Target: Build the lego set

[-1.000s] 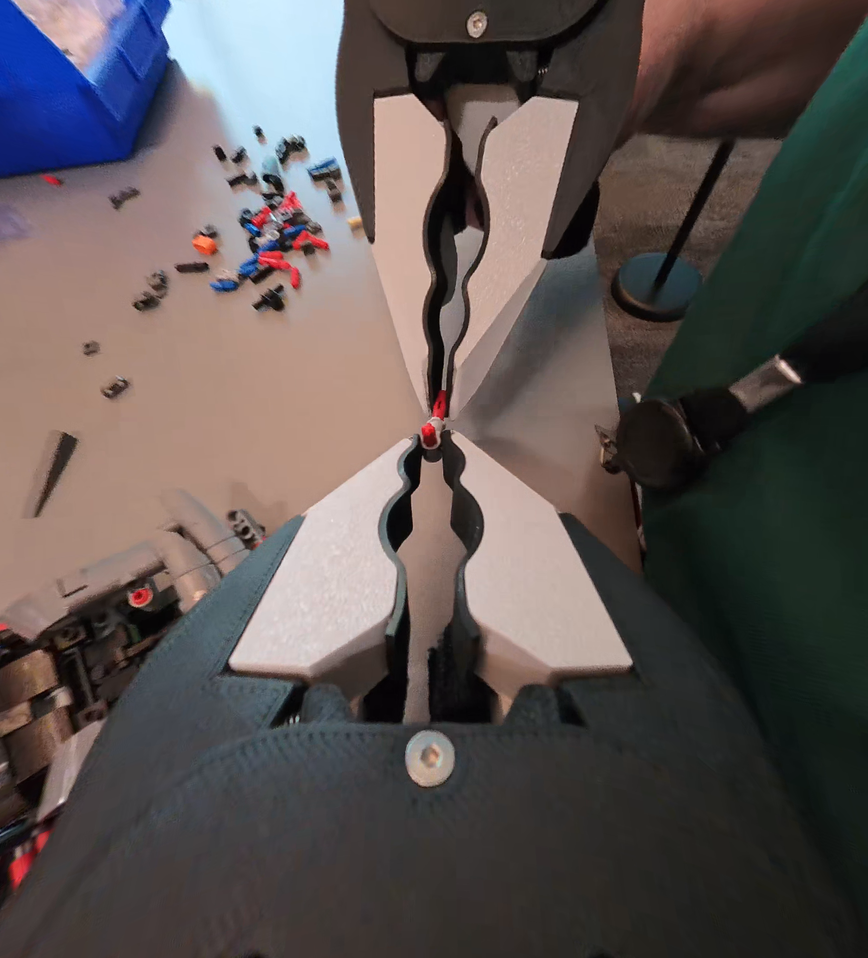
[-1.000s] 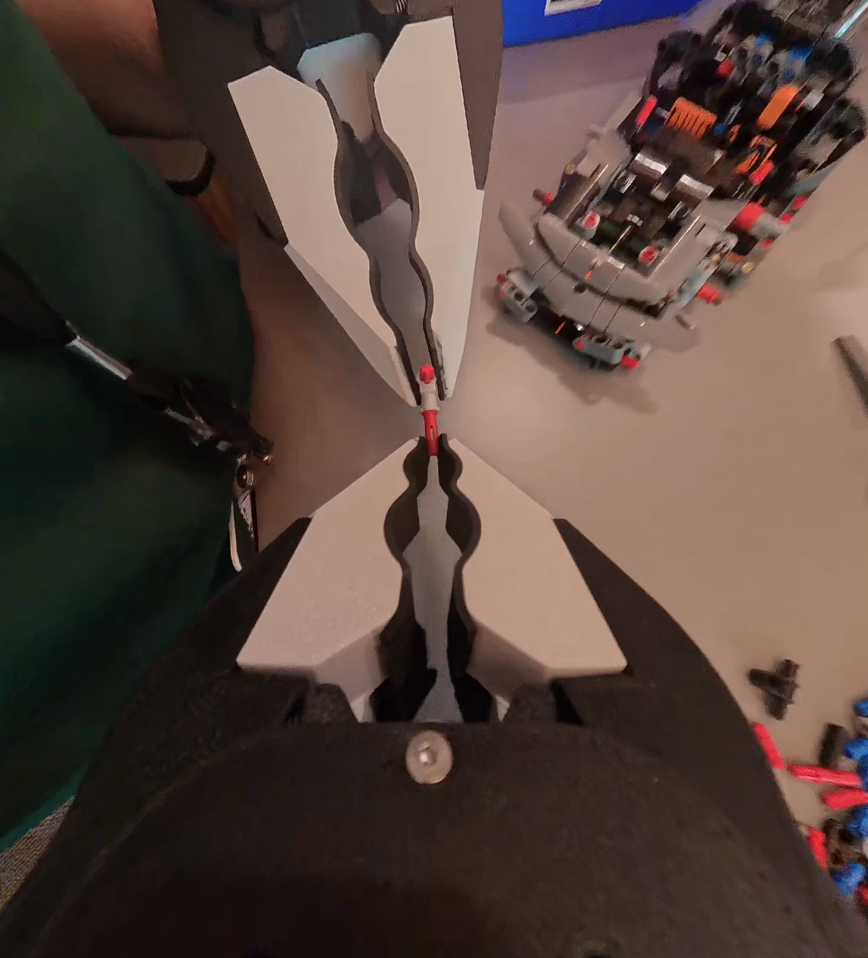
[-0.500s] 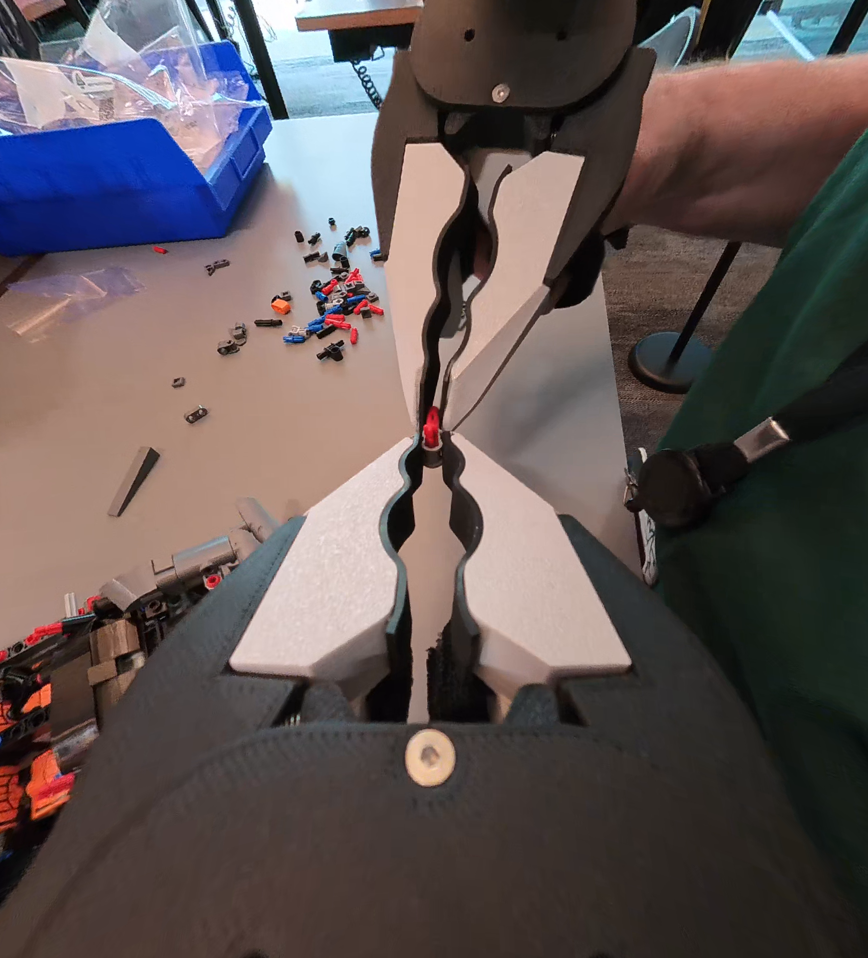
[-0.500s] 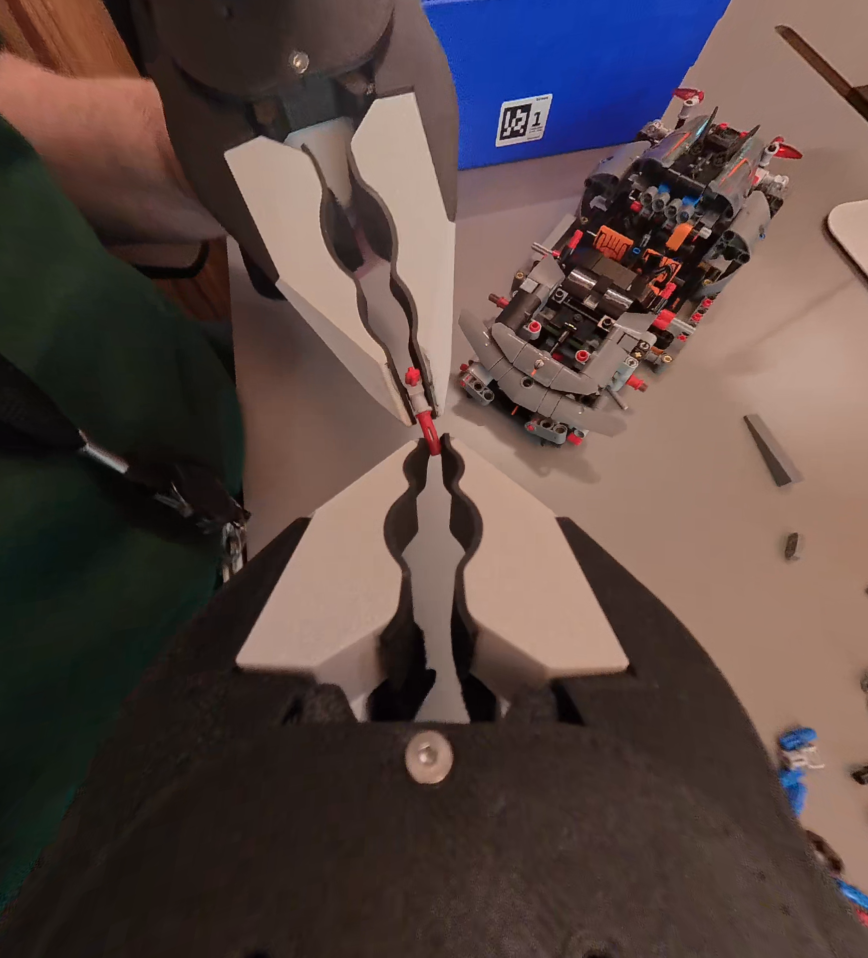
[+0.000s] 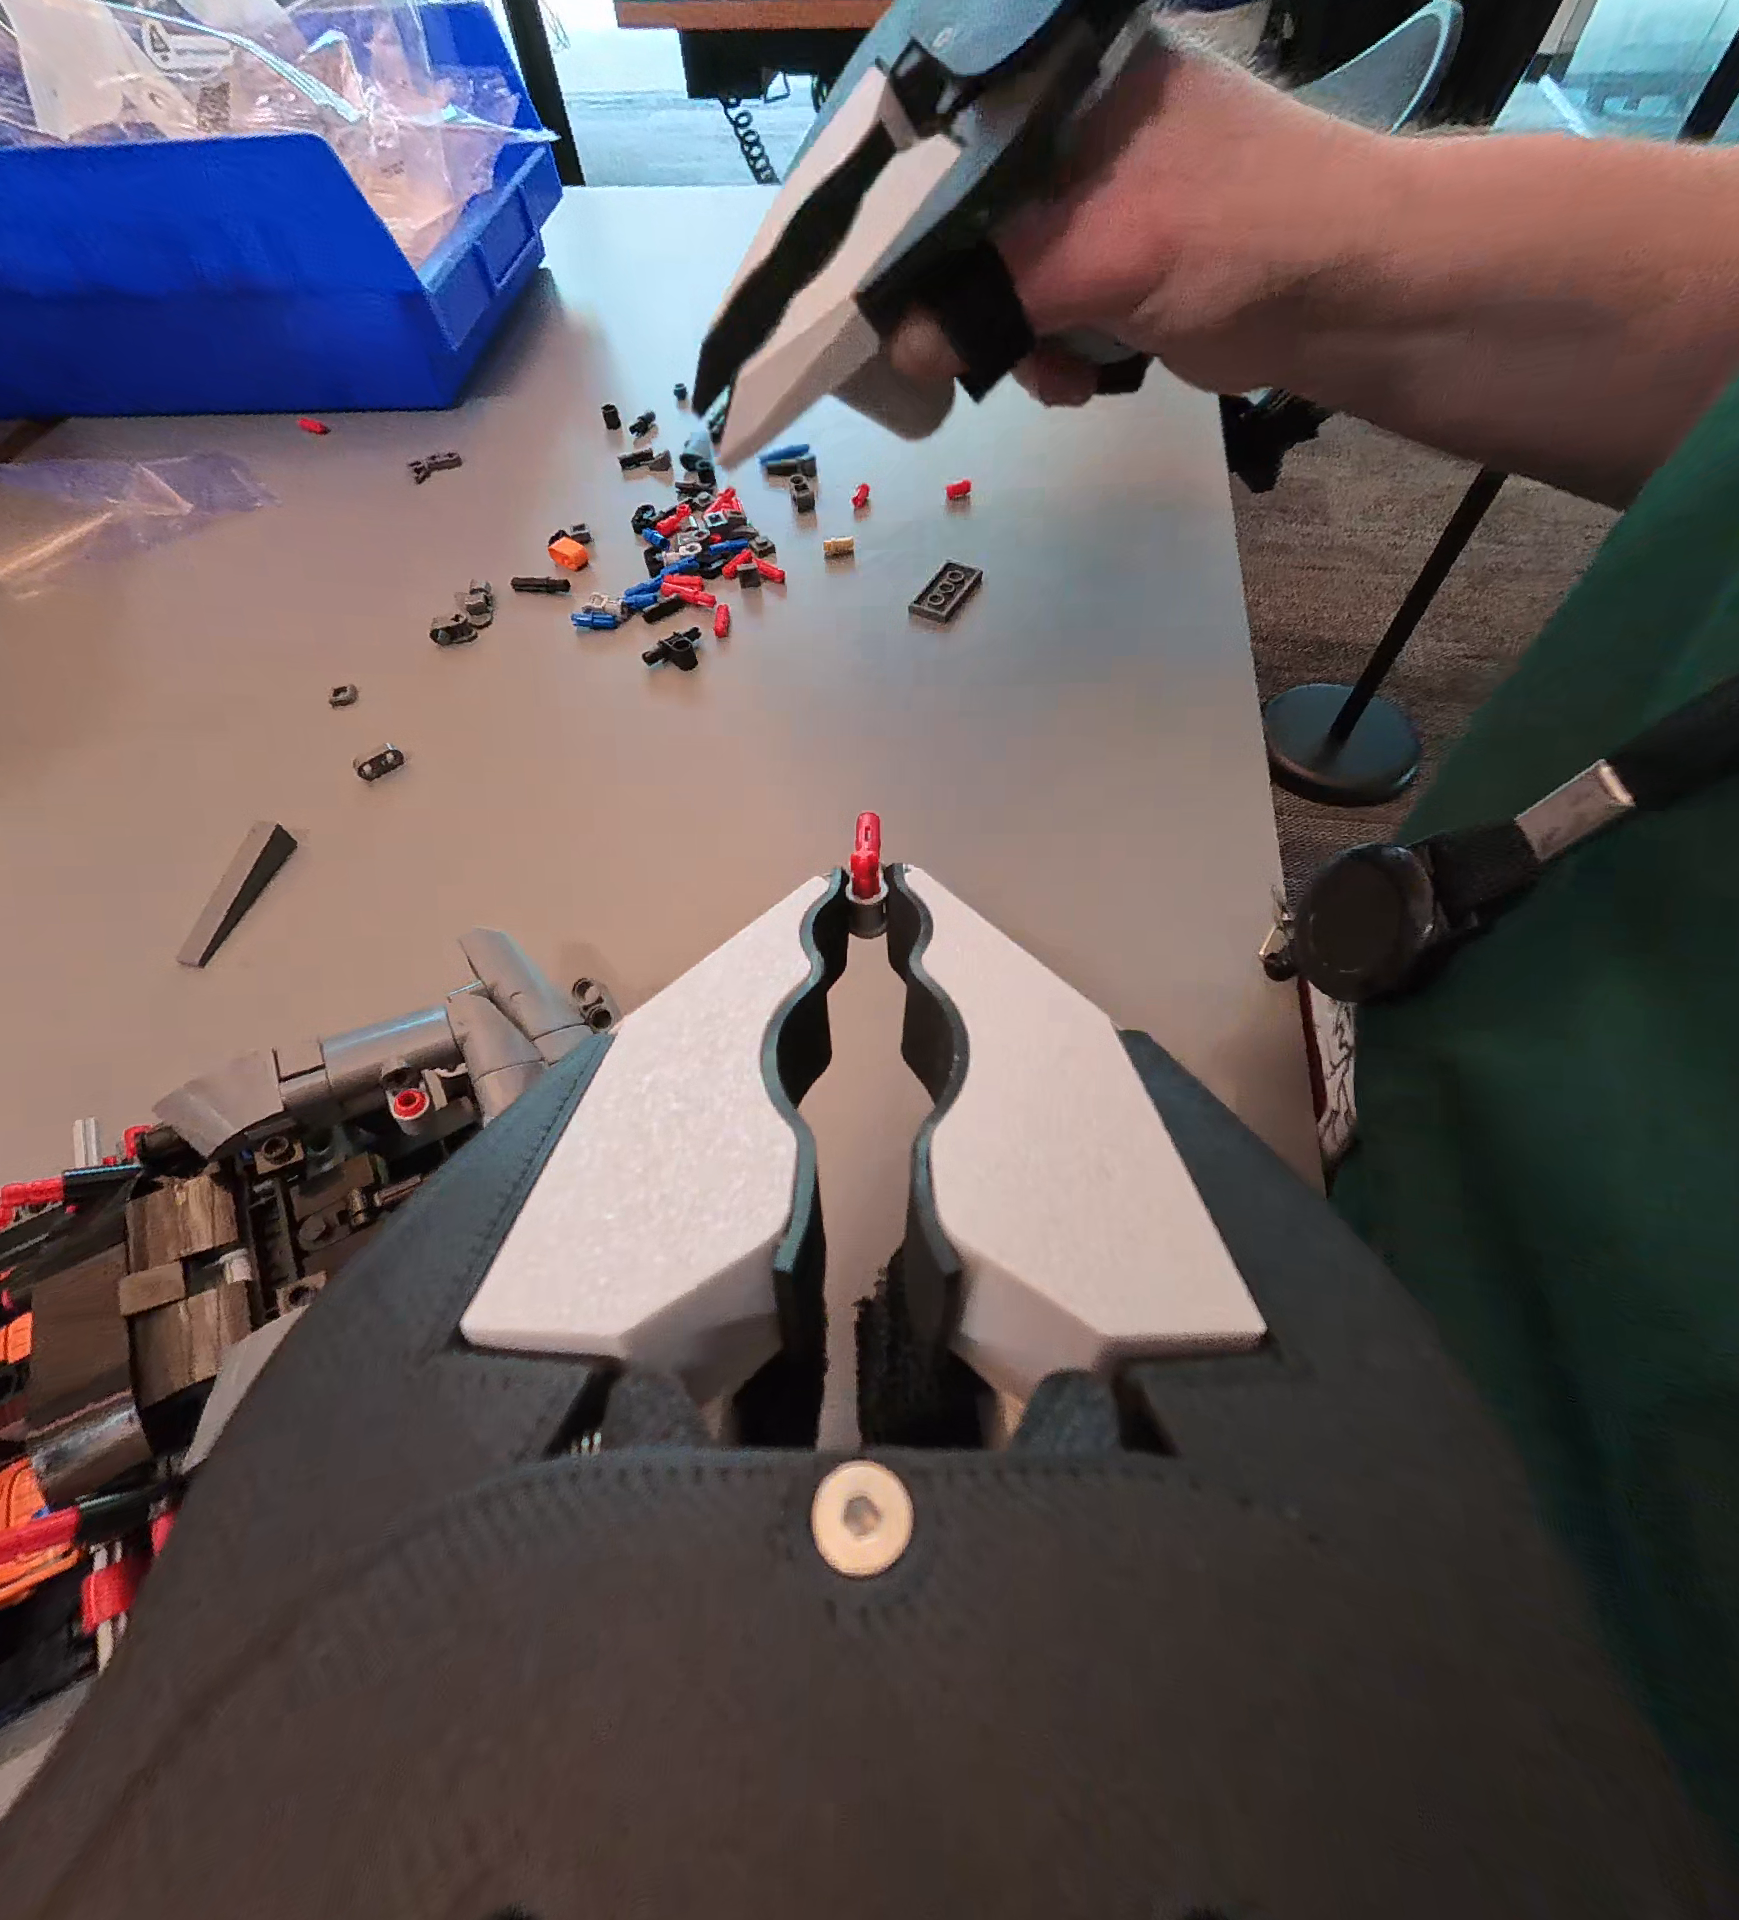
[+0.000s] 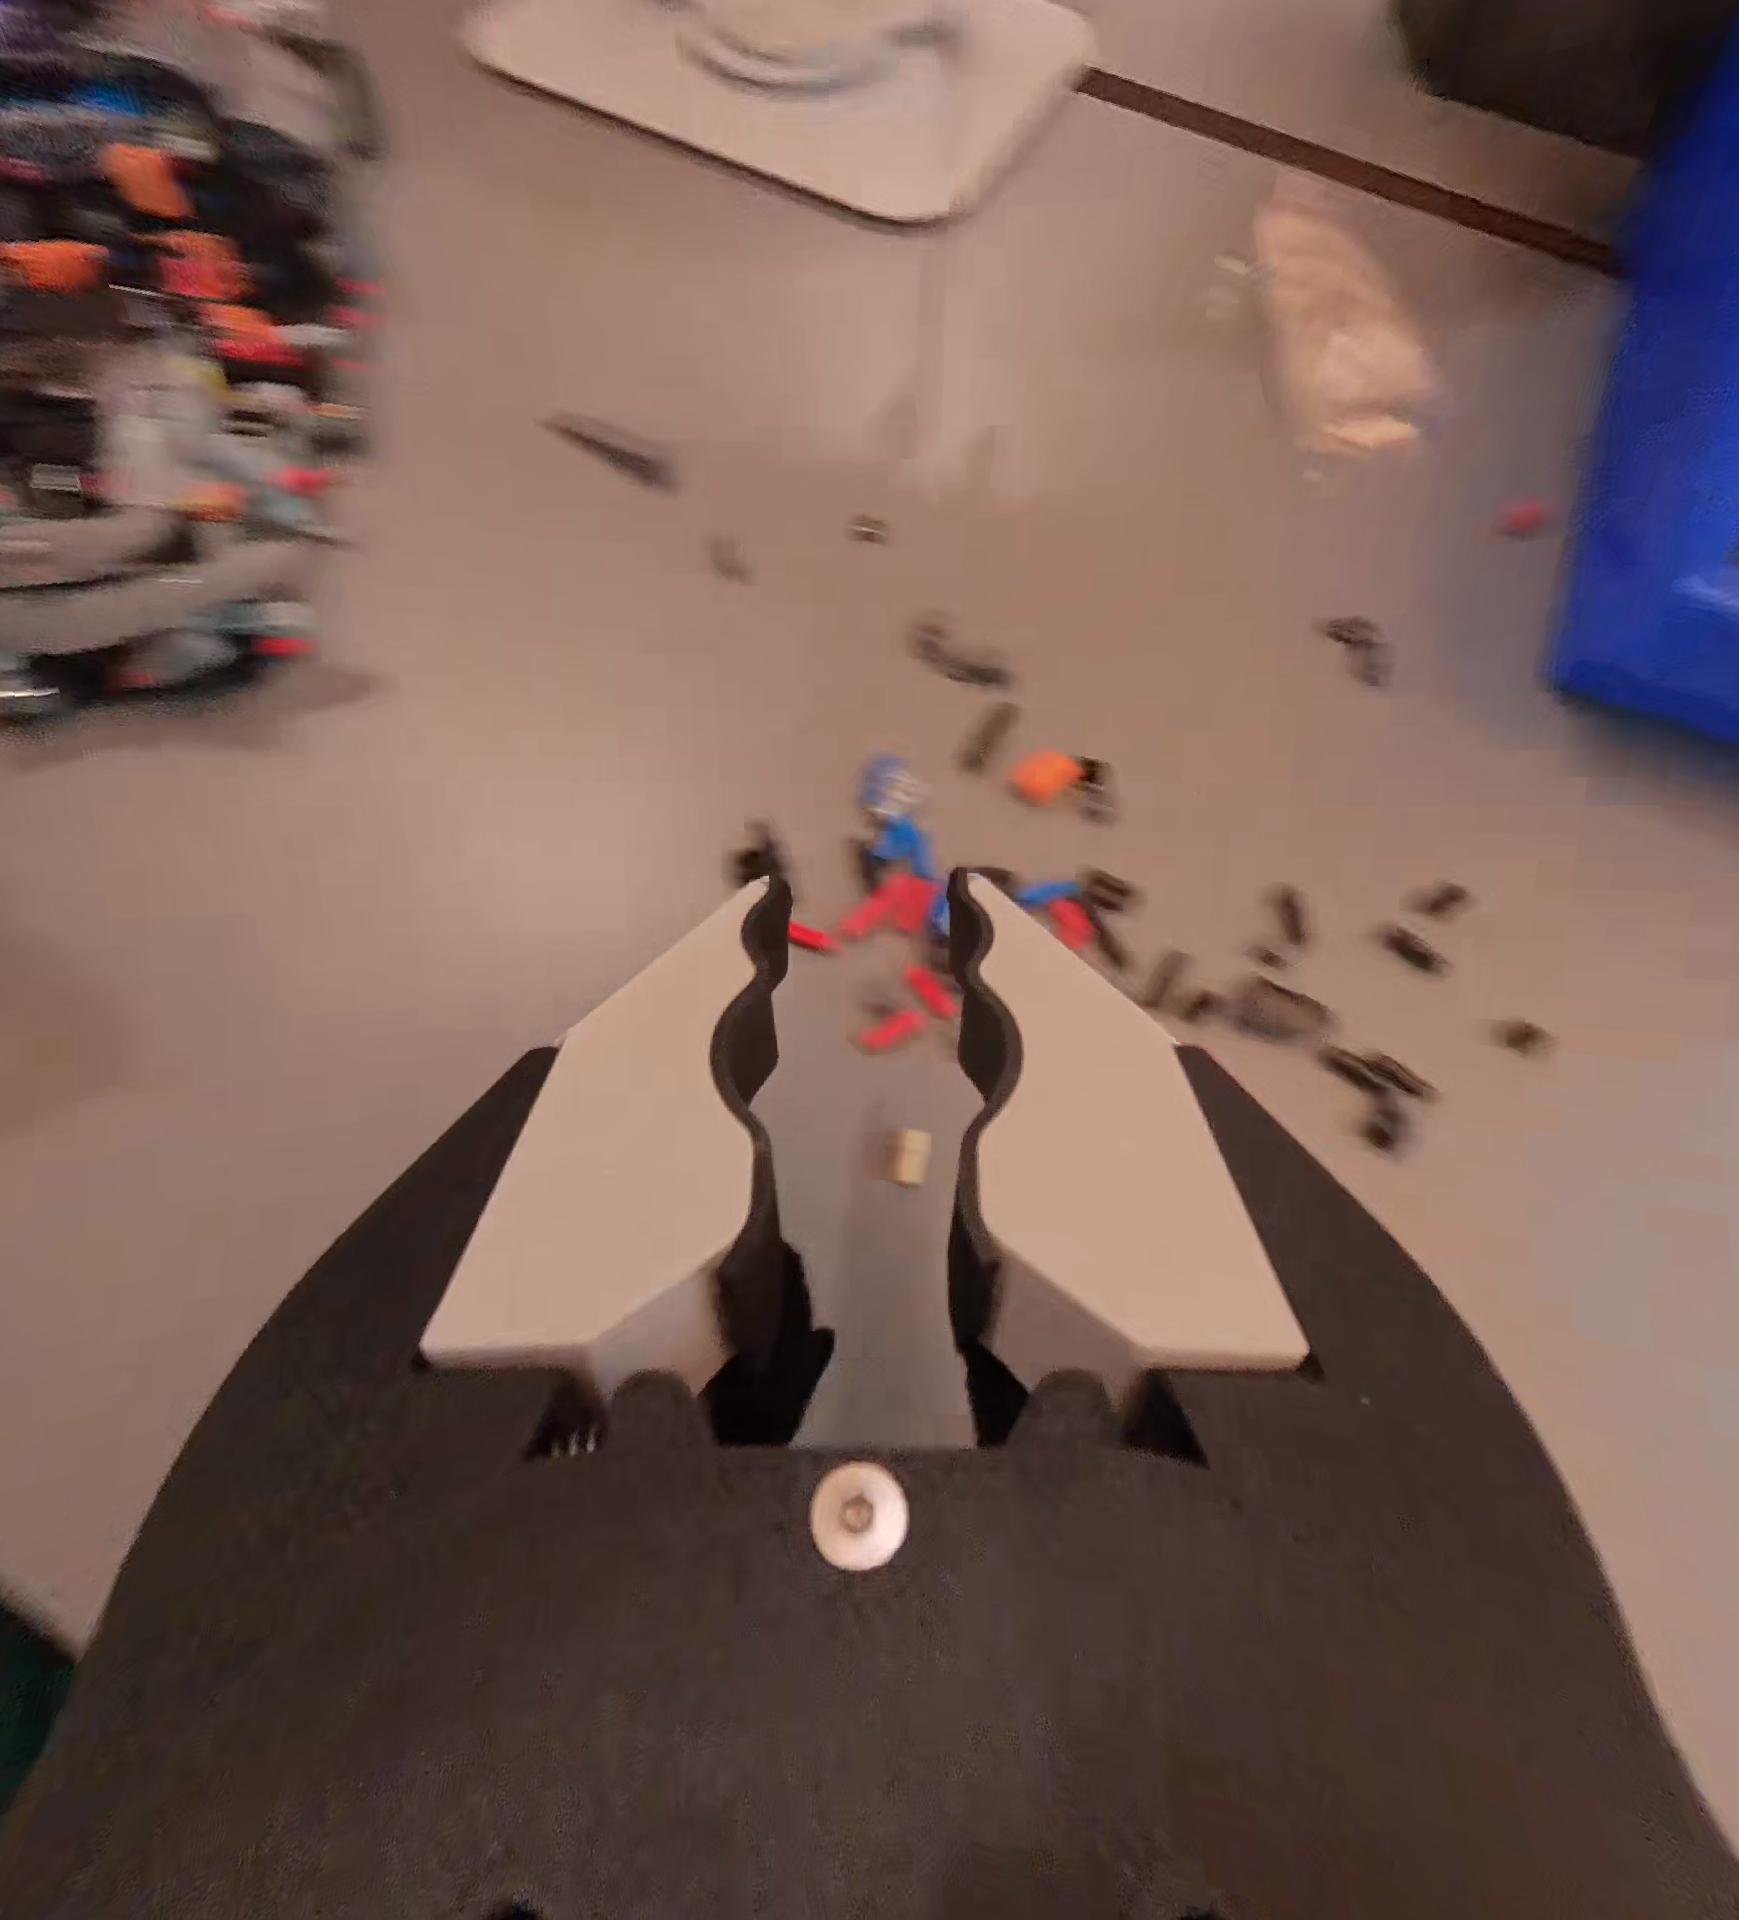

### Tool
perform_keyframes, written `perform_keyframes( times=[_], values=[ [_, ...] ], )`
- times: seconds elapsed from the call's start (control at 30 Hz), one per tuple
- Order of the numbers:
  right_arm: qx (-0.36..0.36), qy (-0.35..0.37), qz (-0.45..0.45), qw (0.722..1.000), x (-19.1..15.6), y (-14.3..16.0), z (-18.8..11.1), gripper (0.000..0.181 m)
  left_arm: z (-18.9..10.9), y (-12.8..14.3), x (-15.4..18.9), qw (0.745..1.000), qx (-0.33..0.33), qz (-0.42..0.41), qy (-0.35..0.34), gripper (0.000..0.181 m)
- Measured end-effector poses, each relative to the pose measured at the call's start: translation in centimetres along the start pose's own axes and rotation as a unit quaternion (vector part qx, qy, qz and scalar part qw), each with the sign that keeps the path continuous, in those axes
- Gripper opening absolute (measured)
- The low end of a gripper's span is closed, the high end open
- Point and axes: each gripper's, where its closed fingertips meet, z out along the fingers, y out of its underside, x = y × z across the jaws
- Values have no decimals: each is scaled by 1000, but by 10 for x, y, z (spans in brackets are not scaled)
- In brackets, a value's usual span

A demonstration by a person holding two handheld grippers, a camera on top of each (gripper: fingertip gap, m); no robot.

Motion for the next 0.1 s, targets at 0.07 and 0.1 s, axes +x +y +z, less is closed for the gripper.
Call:
perform_keyframes(
  times=[0.07, 0.1],
  values=[
    [-16, 55, 7, 998, 31, 8, -2, 29, -2, 1, -3, 1000, -1, 1, -5, 5],
    [-28, 70, 9, 997, 40, 13, -4, 28, -3, 1, -4, 1000, -1, 0, -6, 5]
  ],
)
